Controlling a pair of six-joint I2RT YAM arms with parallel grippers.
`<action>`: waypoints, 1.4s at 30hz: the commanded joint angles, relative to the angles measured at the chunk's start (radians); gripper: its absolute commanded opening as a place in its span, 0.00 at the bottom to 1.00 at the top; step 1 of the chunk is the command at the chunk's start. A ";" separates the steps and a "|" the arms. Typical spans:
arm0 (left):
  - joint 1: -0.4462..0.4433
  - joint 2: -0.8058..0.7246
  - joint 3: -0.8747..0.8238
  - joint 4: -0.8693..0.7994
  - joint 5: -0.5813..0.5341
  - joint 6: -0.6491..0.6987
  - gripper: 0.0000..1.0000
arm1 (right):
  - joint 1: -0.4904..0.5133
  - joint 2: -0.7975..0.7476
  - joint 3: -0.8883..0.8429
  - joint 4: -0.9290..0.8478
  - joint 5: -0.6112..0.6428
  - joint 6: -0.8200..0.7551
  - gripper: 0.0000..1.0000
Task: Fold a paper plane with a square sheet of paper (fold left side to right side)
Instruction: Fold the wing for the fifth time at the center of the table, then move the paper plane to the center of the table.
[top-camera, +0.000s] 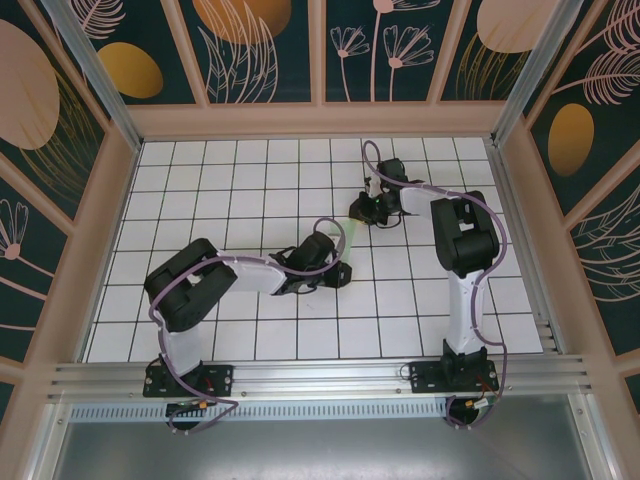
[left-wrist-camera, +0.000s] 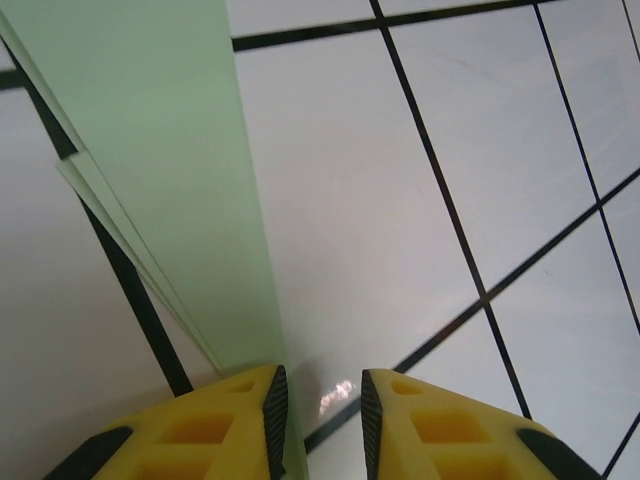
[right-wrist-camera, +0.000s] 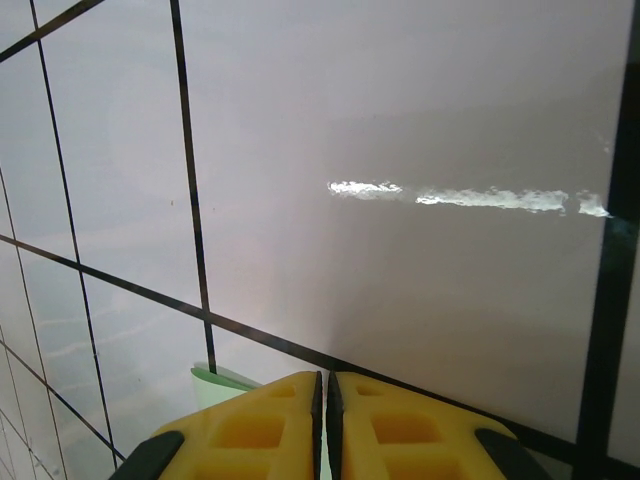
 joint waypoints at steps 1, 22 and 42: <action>-0.031 -0.014 -0.050 -0.108 0.062 0.007 0.30 | -0.030 0.063 0.016 0.032 0.132 -0.028 0.16; -0.065 -0.224 -0.109 -0.128 0.004 0.011 0.30 | -0.019 -0.024 0.060 0.018 0.075 -0.034 0.25; -0.064 -0.573 -0.189 -0.404 -0.716 -0.193 0.59 | 0.203 -0.348 0.024 -0.272 0.514 0.029 0.36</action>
